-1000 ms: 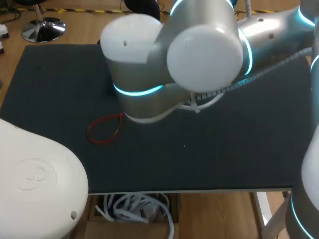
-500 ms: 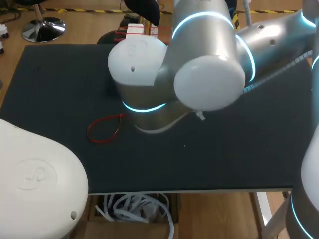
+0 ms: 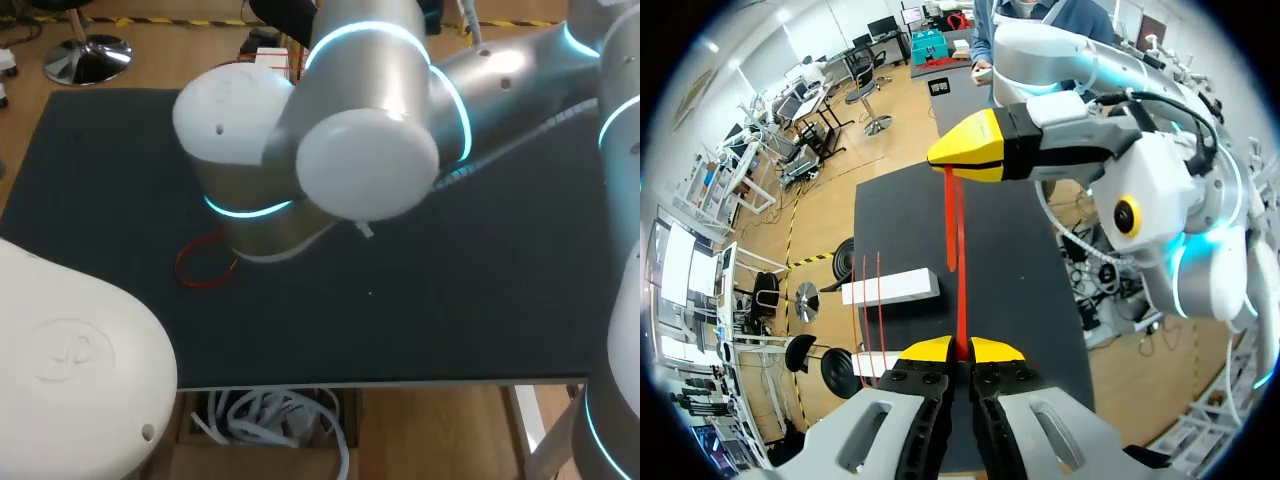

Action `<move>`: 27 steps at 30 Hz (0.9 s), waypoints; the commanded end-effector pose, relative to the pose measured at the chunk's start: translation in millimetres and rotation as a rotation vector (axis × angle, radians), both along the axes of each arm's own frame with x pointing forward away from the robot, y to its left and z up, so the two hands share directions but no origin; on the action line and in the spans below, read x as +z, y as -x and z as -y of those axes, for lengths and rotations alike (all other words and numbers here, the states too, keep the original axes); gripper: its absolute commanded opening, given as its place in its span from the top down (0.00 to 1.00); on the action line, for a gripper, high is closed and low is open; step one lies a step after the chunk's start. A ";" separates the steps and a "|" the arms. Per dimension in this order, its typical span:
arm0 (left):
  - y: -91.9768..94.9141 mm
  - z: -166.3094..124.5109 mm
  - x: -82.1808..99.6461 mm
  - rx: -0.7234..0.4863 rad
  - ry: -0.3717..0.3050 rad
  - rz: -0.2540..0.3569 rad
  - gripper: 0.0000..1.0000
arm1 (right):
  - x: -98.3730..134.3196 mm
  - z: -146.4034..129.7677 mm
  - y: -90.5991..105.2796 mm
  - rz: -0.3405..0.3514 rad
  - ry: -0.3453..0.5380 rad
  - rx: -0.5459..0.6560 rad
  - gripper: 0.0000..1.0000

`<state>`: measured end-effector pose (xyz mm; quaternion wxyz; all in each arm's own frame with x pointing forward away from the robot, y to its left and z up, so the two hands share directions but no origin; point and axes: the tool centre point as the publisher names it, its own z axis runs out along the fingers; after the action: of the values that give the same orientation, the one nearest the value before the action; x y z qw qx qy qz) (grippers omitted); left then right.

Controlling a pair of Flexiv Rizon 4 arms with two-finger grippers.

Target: Grab the tape and strap the tape.

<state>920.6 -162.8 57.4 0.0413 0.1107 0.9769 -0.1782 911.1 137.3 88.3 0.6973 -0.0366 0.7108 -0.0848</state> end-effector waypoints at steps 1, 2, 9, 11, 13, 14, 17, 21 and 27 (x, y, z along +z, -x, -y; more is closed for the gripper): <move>-0.1 -0.2 1.3 0.000 -0.005 -0.002 1.00 | 3.3 -17.5 5.2 0.017 0.011 -0.029 1.00; -0.1 -0.2 1.3 0.000 -0.005 -0.002 1.00 | 2.9 -19.4 5.4 0.027 0.014 -0.025 1.00; -0.1 -0.2 1.3 0.000 -0.005 -0.002 1.00 | 3.0 -24.8 6.2 0.069 0.024 -0.025 1.00; -0.1 -0.2 1.3 0.000 -0.005 -0.002 1.00 | 2.6 -25.4 5.6 0.069 0.031 -0.036 1.00; -0.1 -0.2 1.3 0.000 -0.005 -0.002 1.00 | 1.4 -25.9 4.8 0.065 0.037 -0.043 1.00; -0.1 -0.2 1.3 0.000 -0.005 -0.002 1.00 | 1.1 -26.3 4.4 0.063 0.038 -0.044 1.00; -0.1 -0.2 1.3 0.000 -0.005 -0.002 1.00 | 2.5 -28.7 3.1 0.062 0.032 -0.045 1.00; -0.1 -0.2 1.3 0.000 -0.005 -0.002 1.00 | 3.4 -31.0 1.7 0.062 0.028 -0.042 1.00; -0.1 -0.2 1.3 0.000 -0.005 -0.002 1.00 | 2.1 -33.8 -0.6 0.051 0.034 -0.036 1.00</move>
<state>920.6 -162.8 57.4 0.0413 0.1107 0.9769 -0.1782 911.9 169.3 87.1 0.7147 -0.0329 0.6902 -0.1080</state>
